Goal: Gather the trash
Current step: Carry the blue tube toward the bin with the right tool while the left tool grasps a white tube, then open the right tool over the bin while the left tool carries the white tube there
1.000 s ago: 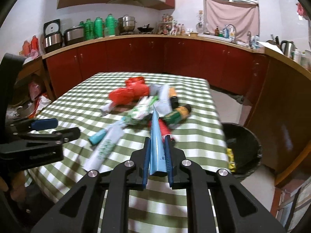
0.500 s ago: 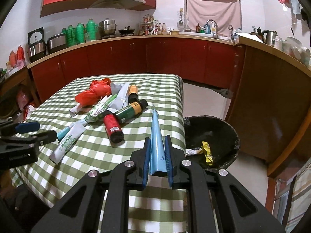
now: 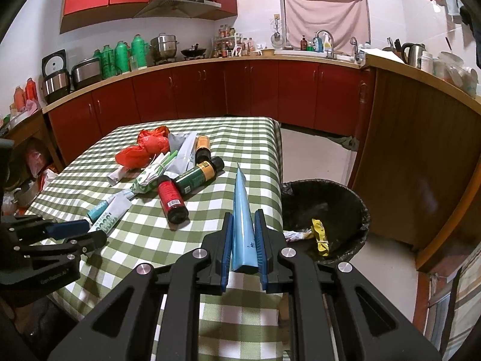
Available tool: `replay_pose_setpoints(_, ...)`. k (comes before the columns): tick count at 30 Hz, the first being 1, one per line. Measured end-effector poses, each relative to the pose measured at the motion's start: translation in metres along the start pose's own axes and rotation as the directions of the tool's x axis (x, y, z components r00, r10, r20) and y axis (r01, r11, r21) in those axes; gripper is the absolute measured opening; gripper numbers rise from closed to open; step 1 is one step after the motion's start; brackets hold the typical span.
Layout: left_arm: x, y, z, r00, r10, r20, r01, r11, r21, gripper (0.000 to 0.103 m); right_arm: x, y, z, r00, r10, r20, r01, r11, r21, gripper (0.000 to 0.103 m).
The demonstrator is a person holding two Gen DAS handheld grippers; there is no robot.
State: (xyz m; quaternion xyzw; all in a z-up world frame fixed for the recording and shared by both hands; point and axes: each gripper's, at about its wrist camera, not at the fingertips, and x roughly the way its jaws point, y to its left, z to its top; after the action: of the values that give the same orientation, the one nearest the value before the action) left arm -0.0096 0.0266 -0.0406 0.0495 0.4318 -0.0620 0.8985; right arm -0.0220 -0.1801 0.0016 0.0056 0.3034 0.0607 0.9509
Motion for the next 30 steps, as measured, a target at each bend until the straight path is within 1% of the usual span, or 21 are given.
replay_pose_setpoints(2, -0.001, -0.003, -0.001, 1.0, -0.005, 0.004, 0.005, 1.0, 0.013, 0.014, 0.0, 0.0, 0.0, 1.0, 0.0, 0.001, 0.0, 1.0, -0.001, 0.016)
replay_pose_setpoints(6, -0.004, -0.005, -0.003, 1.0, -0.015, 0.017, 0.015, 1.0, 0.02, 0.011, 0.0, 0.0, 0.0, 1.0, -0.001, 0.0, 0.001, 1.0, -0.001, 0.016)
replay_pose_setpoints(10, -0.013, -0.005, -0.002, 0.999, -0.014, 0.048, 0.013, 1.0, 0.021, 0.011, 0.0, 0.001, 0.0, 1.0, -0.004, 0.001, 0.004, 1.0, -0.004, 0.016)
replay_pose_setpoints(13, -0.022, -0.008, 0.001, 0.996, -0.004, 0.088, 0.001, 0.999, 0.035, 0.011, -0.001, 0.001, 0.0, 1.0, -0.01, 0.004, 0.01, 1.0, -0.009, 0.016)
replay_pose_setpoints(17, -0.026, -0.014, 0.01, 0.993, -0.02, 0.114, 0.016, 0.999, 0.041, 0.011, -0.001, 0.0, 0.001, 1.0, -0.024, 0.008, 0.024, 1.0, -0.016, 0.016)
replay_pose_setpoints(21, -0.021, -0.025, 0.023, 0.991, -0.044, 0.129, 0.037, 0.998, 0.055, 0.011, 0.0, -0.006, 0.004, 0.998, -0.061, 0.021, 0.062, 0.998, -0.029, 0.016)
replay_pose_setpoints(30, 0.004, -0.061, 0.06, 0.984, -0.108, 0.139, 0.096, 0.992, 0.085, 0.011, 0.011, -0.045, 0.017, 0.988, -0.151, 0.03, 0.15, 0.988, 0.021, 0.016)
